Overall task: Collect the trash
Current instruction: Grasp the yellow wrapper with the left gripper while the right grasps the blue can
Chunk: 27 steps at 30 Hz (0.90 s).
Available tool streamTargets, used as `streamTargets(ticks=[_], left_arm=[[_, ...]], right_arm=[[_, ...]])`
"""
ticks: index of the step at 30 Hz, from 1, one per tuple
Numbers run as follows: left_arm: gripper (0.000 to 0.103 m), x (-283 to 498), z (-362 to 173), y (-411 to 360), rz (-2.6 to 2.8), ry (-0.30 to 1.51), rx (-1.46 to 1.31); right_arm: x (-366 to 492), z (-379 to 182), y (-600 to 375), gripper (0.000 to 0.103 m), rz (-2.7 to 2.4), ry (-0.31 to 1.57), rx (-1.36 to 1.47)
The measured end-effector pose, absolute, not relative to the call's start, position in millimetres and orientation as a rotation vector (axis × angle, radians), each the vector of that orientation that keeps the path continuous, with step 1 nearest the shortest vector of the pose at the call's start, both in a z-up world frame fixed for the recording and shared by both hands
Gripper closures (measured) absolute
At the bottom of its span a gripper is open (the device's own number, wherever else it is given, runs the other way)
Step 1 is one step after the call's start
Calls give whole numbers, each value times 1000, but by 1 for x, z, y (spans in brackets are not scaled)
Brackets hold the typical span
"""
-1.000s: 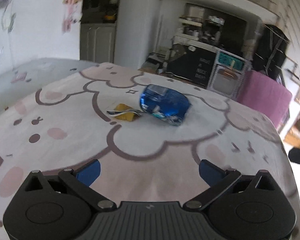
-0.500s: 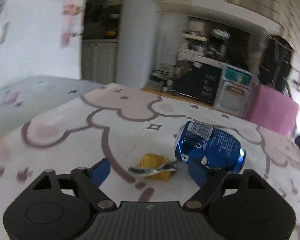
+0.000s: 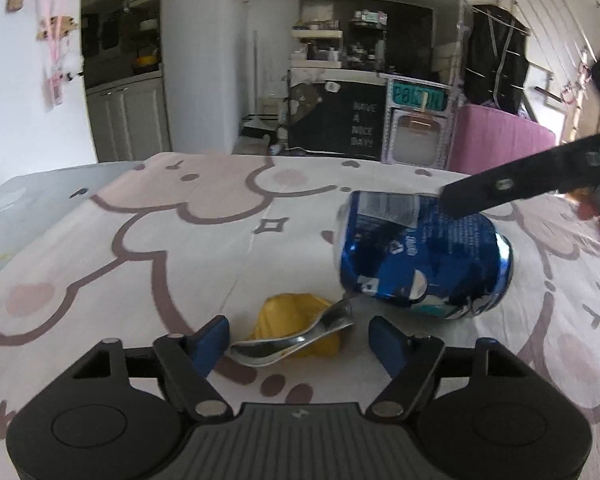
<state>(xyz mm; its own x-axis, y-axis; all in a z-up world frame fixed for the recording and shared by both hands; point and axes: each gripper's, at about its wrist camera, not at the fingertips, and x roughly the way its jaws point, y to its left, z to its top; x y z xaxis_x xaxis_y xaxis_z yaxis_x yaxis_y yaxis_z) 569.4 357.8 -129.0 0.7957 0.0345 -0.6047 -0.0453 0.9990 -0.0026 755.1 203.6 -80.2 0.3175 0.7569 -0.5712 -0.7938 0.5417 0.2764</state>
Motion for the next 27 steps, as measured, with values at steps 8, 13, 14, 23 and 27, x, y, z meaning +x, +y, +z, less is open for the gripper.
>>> streamTargets(ticks=[8,13,14,23,27], left_arm=[[49,553,-125,346,60,674,-19],[49,532,-119,346,134,699,-111],[49,526,-118,343,145,701,-122],[49,488,-99,300,133,651,-210],[49,477,-95,269,45,650,-228]], right_arm=[[758,-98,223,42,1133,865,-31],[730,-94,214,45,1117,886,-92],[724,-93,209,45,1097,886,-85],[661,-80,135,47,1049,897,-92],[637,-68,100,47,1190,885,-216]])
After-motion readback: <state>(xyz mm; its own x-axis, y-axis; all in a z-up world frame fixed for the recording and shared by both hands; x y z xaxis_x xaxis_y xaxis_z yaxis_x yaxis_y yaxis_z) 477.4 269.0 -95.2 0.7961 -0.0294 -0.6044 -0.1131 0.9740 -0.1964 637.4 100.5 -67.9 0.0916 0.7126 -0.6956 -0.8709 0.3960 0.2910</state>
